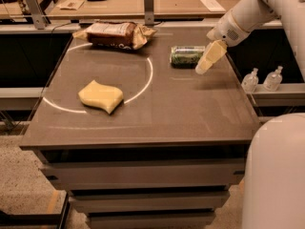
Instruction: Place green can upright
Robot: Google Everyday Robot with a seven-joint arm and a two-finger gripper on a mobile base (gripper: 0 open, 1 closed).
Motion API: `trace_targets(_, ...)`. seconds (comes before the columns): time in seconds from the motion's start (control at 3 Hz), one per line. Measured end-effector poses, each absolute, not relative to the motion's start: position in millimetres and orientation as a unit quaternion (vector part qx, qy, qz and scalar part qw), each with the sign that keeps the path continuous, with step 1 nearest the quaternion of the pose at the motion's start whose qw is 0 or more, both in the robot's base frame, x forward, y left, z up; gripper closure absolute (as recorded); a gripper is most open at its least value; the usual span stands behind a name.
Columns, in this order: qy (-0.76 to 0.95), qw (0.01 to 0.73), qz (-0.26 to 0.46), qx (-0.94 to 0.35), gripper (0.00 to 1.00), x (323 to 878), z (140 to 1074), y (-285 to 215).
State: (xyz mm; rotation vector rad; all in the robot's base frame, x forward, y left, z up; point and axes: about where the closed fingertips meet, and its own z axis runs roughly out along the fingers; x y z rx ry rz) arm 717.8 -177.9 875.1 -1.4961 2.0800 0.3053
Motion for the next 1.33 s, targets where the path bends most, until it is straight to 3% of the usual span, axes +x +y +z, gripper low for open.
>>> trace_targets(1.33,0.757,0.260,0.136,-0.583,0.00,754,839,-133)
